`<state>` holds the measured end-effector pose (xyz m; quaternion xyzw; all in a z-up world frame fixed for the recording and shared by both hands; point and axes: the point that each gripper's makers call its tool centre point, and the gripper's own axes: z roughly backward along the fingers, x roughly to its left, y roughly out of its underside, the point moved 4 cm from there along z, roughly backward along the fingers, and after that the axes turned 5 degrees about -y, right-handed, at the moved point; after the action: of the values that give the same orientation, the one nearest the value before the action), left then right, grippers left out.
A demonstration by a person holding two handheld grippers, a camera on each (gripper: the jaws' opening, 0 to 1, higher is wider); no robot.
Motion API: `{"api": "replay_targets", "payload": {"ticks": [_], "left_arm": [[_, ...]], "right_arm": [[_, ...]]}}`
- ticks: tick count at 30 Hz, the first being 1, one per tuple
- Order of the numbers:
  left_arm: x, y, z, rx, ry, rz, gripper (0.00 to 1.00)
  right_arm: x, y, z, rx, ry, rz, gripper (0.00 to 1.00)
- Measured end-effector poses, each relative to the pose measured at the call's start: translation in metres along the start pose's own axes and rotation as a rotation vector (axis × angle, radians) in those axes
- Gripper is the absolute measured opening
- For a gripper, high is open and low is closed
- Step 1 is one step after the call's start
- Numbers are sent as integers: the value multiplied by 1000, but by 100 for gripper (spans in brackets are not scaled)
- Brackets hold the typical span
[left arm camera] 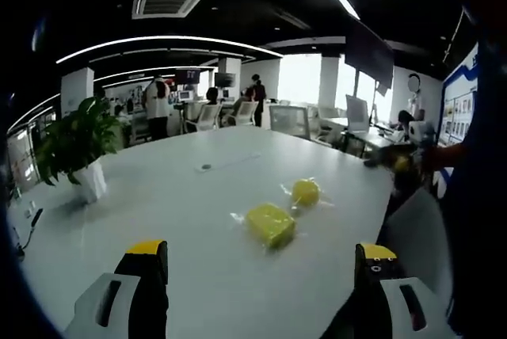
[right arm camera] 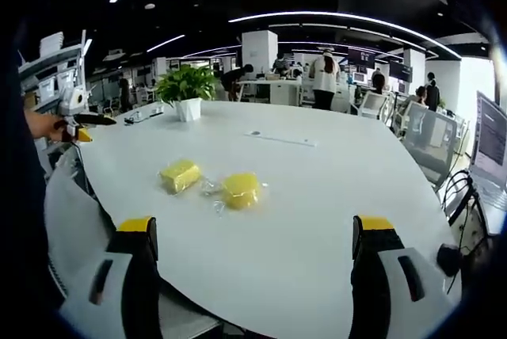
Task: Compare the silicone blocks by pressing each to a similar depth, holding the contact briefly, and releasing to observe deformation and rebound differences across the visible hardness samples.
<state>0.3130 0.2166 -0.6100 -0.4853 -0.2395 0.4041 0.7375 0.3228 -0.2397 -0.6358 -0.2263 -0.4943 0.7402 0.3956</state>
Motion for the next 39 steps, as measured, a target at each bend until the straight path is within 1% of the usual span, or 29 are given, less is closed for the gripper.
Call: {"api": "replay_targets", "payload": {"ticks": [3, 4, 5, 7, 8, 9, 10, 11, 13, 16, 18, 20, 22, 24, 27, 29, 31, 34, 39], "left_arm": [[-1, -6, -4, 4, 17, 5, 100], [-3, -6, -6, 28, 37, 44, 100], [-4, -4, -8, 70, 54, 80, 100], [-3, 2, -15, 156, 66, 121, 100], [-2, 2, -19, 167, 69, 120, 100], [-3, -5, -23, 138, 75, 100, 100], [-4, -10, -27, 122, 85, 92, 100], [-5, -15, -31, 116, 98, 98, 100], [-7, -20, -37, 109, 116, 106, 100], [-13, -34, -51, 95, 155, 110, 100], [-17, -38, -61, 109, 180, 88, 100], [-20, -41, -71, 132, 184, 52, 100], [-23, -45, -78, 147, 198, 41, 100], [-29, -56, -89, 151, 219, 17, 99], [-25, -65, -105, 166, 233, 12, 100], [-27, -71, -116, 177, 239, 18, 100], [-31, -76, -123, 177, 252, 2, 100], [-37, -78, -134, 187, 282, -16, 100], [-38, -77, -152, 203, 316, 13, 98]], "right_arm": [[0, 0, 1, -3, 3, -4, 97], [0, 1, 1, -4, 5, -11, 97], [0, 2, 2, -3, 4, -14, 97], [0, 4, 2, 0, 4, -15, 97], [1, 5, 1, 4, 3, -17, 97], [1, 6, 1, 5, 2, -19, 97], [1, 6, 1, 6, 3, -23, 97], [2, 7, 1, 8, 2, -26, 97], [1, 8, 1, 8, 3, -29, 97], [1, 10, 1, 9, 4, -38, 97], [3, 11, 1, 13, 2, -39, 97], [4, 11, 0, 13, -1, -41, 97], [5, 11, 0, 13, -1, -43, 97], [5, 10, 1, 10, 0, -46, 97], [4, 12, 1, 11, 2, -49, 97], [2, 12, 1, 10, 5, -52, 97], [1, 12, 2, 7, 11, -57, 97], [0, 13, 4, 2, 16, -62, 97], [-1, 18, 6, 12, 19, -68, 97]]}}
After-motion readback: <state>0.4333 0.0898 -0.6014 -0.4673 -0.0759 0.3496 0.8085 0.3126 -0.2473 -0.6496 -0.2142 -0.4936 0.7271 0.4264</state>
